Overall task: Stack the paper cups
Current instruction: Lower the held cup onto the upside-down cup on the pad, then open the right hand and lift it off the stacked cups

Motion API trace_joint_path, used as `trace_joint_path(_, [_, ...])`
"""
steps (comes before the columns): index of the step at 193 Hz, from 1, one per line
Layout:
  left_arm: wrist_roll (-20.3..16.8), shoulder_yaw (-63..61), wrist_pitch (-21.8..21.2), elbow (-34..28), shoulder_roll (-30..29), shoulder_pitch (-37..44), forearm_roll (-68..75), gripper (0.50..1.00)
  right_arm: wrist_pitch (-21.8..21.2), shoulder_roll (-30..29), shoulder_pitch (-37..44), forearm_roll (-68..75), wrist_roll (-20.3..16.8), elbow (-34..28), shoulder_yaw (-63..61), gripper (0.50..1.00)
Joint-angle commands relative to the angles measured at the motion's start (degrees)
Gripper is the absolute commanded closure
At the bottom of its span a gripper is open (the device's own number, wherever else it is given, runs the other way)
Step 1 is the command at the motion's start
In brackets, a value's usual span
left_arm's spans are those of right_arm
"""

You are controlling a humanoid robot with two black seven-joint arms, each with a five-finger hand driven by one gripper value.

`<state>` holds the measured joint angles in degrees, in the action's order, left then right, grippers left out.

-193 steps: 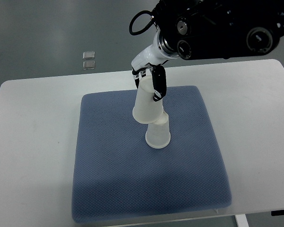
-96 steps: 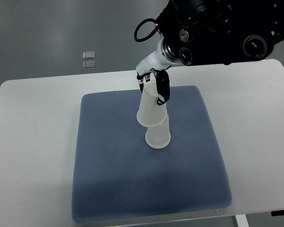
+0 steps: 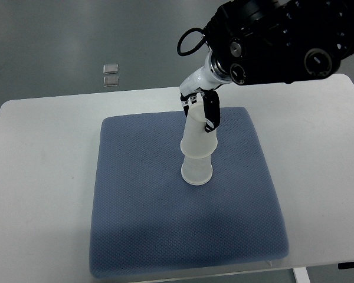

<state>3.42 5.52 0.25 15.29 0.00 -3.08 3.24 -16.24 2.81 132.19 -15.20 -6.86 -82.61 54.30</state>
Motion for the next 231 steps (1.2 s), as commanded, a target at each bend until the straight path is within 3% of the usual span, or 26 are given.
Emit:
trace_joint_path(1, [0.0,-0.1,0.0,0.0,0.0,0.0,0.0,0.500,0.5,0.0,-0.4,-0.1,0.0,0.1,0.1,0.852])
trace_joint_path(156, [0.0,0.0,0.0,-0.4,0.0,0.0,0.0,0.500,2.7,-0.3,-2.8,-0.1,0.0,0.2,0.2,0.783])
trace_joint_path(210, [0.0,0.0,0.0,-0.5,0.0,0.0,-0.1,0.500,2.7,-0.2,-2.8,-0.1,0.0,0.2,0.2,0.644])
trace_joint_path(231, [0.0,0.0,0.0,-0.5,0.0,0.0,-0.1,0.500,2.7,-0.2,-2.7,-0.1,0.0,0.2,0.2,0.640])
